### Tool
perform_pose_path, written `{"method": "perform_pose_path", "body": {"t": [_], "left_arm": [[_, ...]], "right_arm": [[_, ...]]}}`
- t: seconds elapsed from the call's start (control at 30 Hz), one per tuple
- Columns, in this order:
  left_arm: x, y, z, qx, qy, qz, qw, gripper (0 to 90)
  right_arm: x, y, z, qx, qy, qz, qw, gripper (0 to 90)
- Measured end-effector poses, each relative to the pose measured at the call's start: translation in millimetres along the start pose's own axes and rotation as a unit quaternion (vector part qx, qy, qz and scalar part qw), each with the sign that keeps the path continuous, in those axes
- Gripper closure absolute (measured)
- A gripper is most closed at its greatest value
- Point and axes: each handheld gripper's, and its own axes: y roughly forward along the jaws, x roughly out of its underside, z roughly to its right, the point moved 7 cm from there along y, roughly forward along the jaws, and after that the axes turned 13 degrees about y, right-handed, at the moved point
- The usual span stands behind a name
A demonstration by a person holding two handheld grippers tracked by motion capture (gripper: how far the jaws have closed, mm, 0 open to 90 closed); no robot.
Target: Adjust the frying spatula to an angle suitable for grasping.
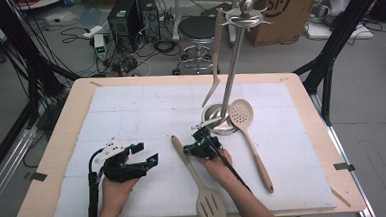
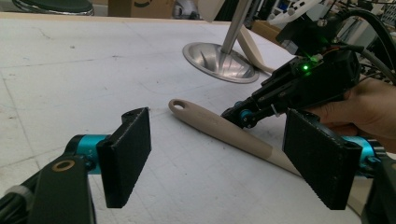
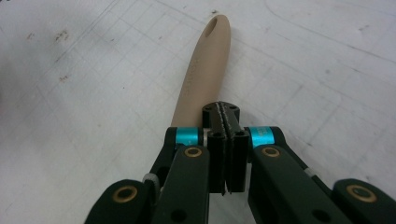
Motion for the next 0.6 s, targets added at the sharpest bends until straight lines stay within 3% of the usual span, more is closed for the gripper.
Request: {"method": "perform_pose_path", "body": {"t": [0.37,0.6], "left_arm": [[-0.2,-0.6,-1.5,-0.001,0.001,0.0,1.0,24.3],[0.0,-0.3,-1.2,0.0,0.001,-0.002,1.0,24.3]], "right_arm": [[-5.1,10.0,-14.1,0.009,-0.037,-0.01,0.9992,89.9],[-5.1,12.5,-19.4,0.008,-0.041,-0.016,0.999,89.9]]}}
